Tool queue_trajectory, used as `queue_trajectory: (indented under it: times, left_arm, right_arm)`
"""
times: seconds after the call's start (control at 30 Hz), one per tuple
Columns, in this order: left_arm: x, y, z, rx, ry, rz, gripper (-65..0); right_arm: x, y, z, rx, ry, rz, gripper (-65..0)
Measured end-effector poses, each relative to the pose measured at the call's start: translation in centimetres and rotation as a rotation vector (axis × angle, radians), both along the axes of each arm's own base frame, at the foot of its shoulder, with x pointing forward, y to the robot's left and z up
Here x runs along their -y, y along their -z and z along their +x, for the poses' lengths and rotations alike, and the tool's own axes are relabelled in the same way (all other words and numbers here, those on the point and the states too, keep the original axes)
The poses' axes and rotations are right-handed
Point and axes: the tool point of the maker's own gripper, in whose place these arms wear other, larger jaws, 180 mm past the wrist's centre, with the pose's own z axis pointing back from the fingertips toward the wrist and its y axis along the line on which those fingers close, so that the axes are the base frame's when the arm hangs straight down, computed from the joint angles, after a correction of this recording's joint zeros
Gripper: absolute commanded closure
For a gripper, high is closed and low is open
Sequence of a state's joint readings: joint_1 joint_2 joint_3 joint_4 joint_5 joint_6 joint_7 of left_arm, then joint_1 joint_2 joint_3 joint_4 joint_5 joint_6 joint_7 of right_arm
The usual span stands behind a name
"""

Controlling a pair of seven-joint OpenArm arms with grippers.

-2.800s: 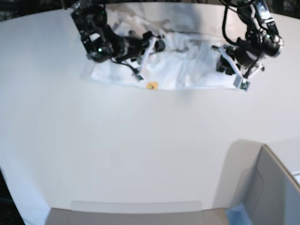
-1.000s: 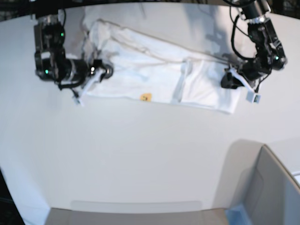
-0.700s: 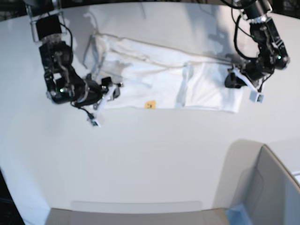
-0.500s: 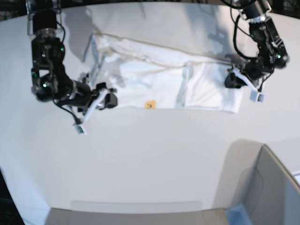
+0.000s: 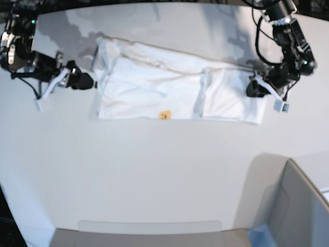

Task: Layout the t-shirt on the table in an organized manner, then fold the t-shirt properly
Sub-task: 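Release the right gripper and regrasp the shirt end, pulling it outward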

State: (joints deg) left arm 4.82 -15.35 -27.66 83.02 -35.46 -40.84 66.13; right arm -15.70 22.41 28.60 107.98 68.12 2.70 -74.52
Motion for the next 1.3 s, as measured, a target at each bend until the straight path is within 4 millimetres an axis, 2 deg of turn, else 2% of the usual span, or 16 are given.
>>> queue_trajectory:
  times: [0.17, 0.3, 0.4, 0.53, 0.67, 0.77, 0.9, 1.03, 1.1, 1.2, 1.3]
  left_arm:
    - [0.0, 0.0, 0.0, 0.0, -0.001, 0.0, -19.3]
    - [0.5, 0.2, 0.0, 0.001, -0.004, -0.013, -19.3]
    - [0.6, 0.2, -0.1, -0.002, -0.003, -0.015, -19.3]
    - [0.6, 0.2, -0.1, 0.0, -0.004, -0.015, -19.3]
    - [0.6, 0.2, -0.1, -0.002, -0.003, -0.015, -19.3]
    - [0.7, 0.3, -0.1, 0.0, -0.004, -0.014, -19.3]
    - [0.7, 0.3, -0.1, -0.002, -0.003, -0.015, -19.3]
    - [0.7, 0.3, -0.1, -0.002, -0.003, -0.014, -19.3]
    - [0.7, 0.3, -0.1, -0.003, -0.003, -0.014, -19.3]
    - [0.7, 0.3, -0.1, -0.003, -0.003, -0.013, -19.3]
    - [0.6, 0.3, -0.1, -0.001, -0.004, -0.014, -19.3]
  right_arm:
    - [0.1, 0.7, -0.2, -0.016, 0.012, -0.011, -33.2]
    - [0.2, 1.2, 1.6, -0.015, 0.053, 0.057, -33.4]
    - [0.9, 4.0, 2.8, -0.083, 0.121, 0.113, -33.4]
    - [-0.5, 5.5, 2.2, -0.118, 0.11, 0.141, -33.4]
    - [-0.1, 6.0, 2.2, -0.122, 0.104, 0.079, -33.4]
    - [-2.4, 6.9, 1.3, -0.157, 0.022, 0.071, -33.4]
    - [-6.1, 7.3, 0.9, -0.172, -0.009, 0.151, -33.4]
    - [-6.0, 7.9, 1.3, -0.172, 0.001, 0.1, -33.4]
    - [-5.9, 8.1, 2.3, -0.14, 0.031, 0.063, -33.4]
    - [-6.8, 8.3, 2.7, -0.129, 0.038, 0.059, -33.3]
    - [-8.0, 8.4, 2.9, -0.124, 0.008, 0.043, -28.9]
